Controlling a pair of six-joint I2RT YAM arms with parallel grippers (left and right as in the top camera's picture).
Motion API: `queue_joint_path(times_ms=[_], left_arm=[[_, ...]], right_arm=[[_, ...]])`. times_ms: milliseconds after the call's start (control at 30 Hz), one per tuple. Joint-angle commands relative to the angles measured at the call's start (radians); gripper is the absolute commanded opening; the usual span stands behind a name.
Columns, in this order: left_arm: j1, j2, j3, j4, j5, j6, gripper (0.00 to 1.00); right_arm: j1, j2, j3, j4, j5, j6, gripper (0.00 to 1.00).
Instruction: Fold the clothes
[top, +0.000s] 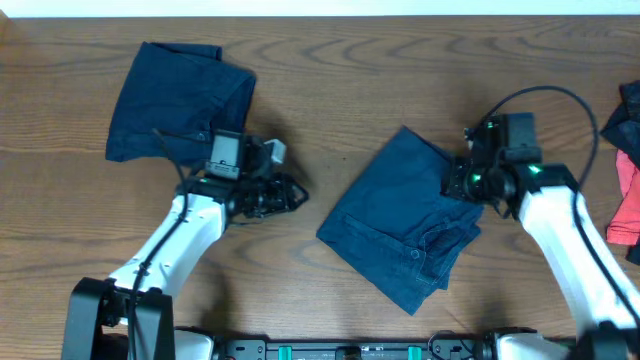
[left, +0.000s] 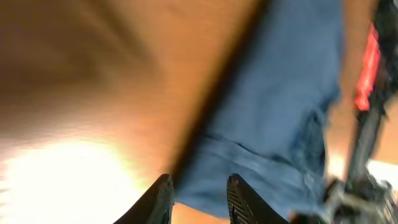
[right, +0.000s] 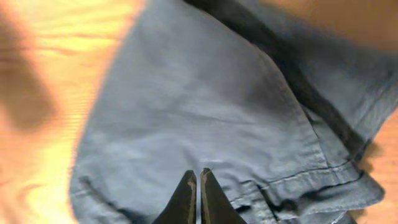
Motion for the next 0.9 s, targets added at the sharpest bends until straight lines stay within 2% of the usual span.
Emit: queue_joint_path(times_ms=[0, 200, 333, 467, 567, 733, 867], left_arm=[[-0.111, -0.007, 0.008, -0.009, 0.069, 0.028, 0.31], [-0.342, 0.074, 0.000, -0.008, -0.153, 0.026, 0.29], [-0.384, 0.181, 0.000, -0.006, -0.171, -0.037, 0.15], [-0.291, 0.278, 0.000, 0.021, -0.227, -0.200, 0.10], [-0.182, 0.312, 0.000, 0.093, -0.267, -0.251, 0.10], [0.032, 0.313, 0.055, 0.178, -0.171, -0.216, 0.17], [0.132, 0.312, 0.119, 0.125, 0.025, -0.137, 0.33]], right_arm=[[0.000, -0.051, 0.002, 0.002, -0.042, -0.050, 0.03], [0.001, -0.029, 0.002, -0.007, -0.029, -0.034, 0.01], [0.001, -0.016, 0.002, -0.010, -0.027, -0.034, 0.01], [0.001, -0.016, 0.002, -0.009, -0.027, -0.034, 0.01], [0.001, -0.016, 0.002, -0.009, -0.027, -0.034, 0.01], [0.001, -0.016, 0.002, -0.009, -0.026, -0.034, 0.01], [0.005, -0.012, 0.002, -0.005, 0.012, -0.034, 0.01]])
